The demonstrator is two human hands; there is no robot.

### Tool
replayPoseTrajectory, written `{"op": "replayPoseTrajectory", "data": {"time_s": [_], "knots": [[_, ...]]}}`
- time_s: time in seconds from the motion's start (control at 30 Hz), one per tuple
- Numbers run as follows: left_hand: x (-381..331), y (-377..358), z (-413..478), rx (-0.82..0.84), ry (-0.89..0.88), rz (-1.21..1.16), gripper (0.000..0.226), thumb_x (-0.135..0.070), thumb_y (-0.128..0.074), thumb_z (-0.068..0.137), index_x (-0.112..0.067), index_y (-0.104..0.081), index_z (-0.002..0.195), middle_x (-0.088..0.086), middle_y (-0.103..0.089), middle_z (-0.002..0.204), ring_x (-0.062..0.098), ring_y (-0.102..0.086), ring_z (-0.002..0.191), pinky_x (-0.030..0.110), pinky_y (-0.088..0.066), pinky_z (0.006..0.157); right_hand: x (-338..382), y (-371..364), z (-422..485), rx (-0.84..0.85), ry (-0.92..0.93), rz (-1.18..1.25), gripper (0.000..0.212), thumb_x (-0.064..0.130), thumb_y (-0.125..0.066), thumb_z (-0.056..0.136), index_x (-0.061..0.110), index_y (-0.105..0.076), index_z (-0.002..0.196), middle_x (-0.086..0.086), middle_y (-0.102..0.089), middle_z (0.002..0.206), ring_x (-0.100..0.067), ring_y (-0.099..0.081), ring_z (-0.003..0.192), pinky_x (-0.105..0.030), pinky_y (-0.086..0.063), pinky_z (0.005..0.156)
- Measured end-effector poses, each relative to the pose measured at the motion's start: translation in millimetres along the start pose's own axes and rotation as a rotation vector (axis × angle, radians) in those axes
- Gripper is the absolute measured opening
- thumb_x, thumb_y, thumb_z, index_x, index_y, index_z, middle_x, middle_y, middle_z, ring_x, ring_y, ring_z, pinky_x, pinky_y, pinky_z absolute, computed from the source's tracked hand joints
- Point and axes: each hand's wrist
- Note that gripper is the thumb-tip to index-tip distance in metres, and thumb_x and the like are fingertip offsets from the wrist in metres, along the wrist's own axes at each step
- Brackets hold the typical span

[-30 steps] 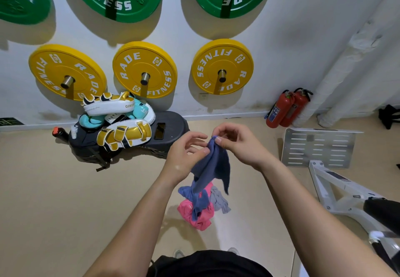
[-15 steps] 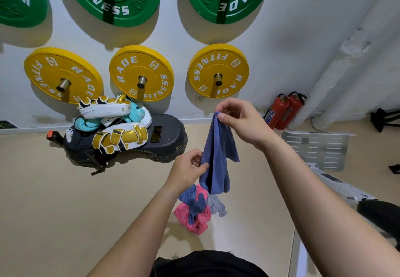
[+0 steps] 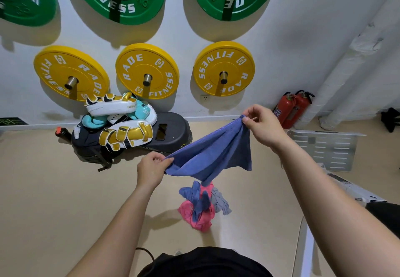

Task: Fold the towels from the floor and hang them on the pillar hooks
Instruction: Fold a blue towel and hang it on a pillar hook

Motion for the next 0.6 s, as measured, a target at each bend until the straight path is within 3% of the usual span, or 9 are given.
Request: {"op": "replayPoseTrajectory", "data": {"time_s": [0.1,0.3,0.43,0.53,0.6], "knots": [[-7,5,0,0.018,0.009,-0.013,0.010,-0.018,-0.075,0.086,-0.015,-0.066,0.084,0.006,-0.069,0.077,0.024,-0.066,0.071,0.041,-0.058,0.068,-14,-13,-2,-0.068,-0.079,0.045,0.005,0.011,-0.054,0.099,0.013,-0.058,0.096,0.006,-0.055,0.082,-0.007,-0.048,0.071,-0.013,-0.037,0.059],[-13,13,-5,0.163,0.141,-0.155,0.015,0.006,-0.061,0.092,-0.007,-0.065,0.099,0.018,-0.068,0.094,0.033,-0.075,0.081,0.026,-0.060,0.057,-34,-15,-1,-0.140,-0.155,0.051,0.008,0.011,-0.049,0.099,0.008,-0.056,0.098,0.004,-0.053,0.083,-0.011,-0.047,0.073,-0.027,-0.038,0.064],[-17,16,-4,0.172,0.190,-0.252,0.021,0.009,-0.054,0.092,-0.003,-0.070,0.098,0.015,-0.069,0.096,0.026,-0.071,0.080,0.026,-0.062,0.067,-47,-10,2,-0.128,-0.197,-0.034,0.008,0.012,-0.049,0.098,0.008,-0.057,0.098,0.001,-0.056,0.087,-0.019,-0.051,0.079,-0.033,-0.040,0.070],[-18,17,-2,0.124,0.136,-0.153,0.024,0.005,-0.055,0.092,-0.009,-0.075,0.089,0.013,-0.070,0.098,0.026,-0.070,0.089,0.034,-0.063,0.077,-54,-10,0,-0.114,-0.223,-0.059,0.011,0.013,-0.049,0.099,0.007,-0.057,0.101,-0.001,-0.057,0.089,-0.020,-0.051,0.081,-0.031,-0.038,0.065],[-18,18,-2,0.092,0.049,-0.020,0.025,-0.001,-0.057,0.091,-0.015,-0.076,0.082,0.007,-0.072,0.089,0.026,-0.070,0.085,0.041,-0.062,0.080,-55,-12,-1,-0.112,-0.225,-0.095,0.012,0.015,-0.047,0.100,0.007,-0.056,0.102,-0.002,-0.058,0.093,-0.020,-0.050,0.082,-0.025,-0.034,0.059]]}}
Point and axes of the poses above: each hand's wrist, its own z-axis towards the middle knuckle, its own y-axis out of the back of the hand, x = y × z
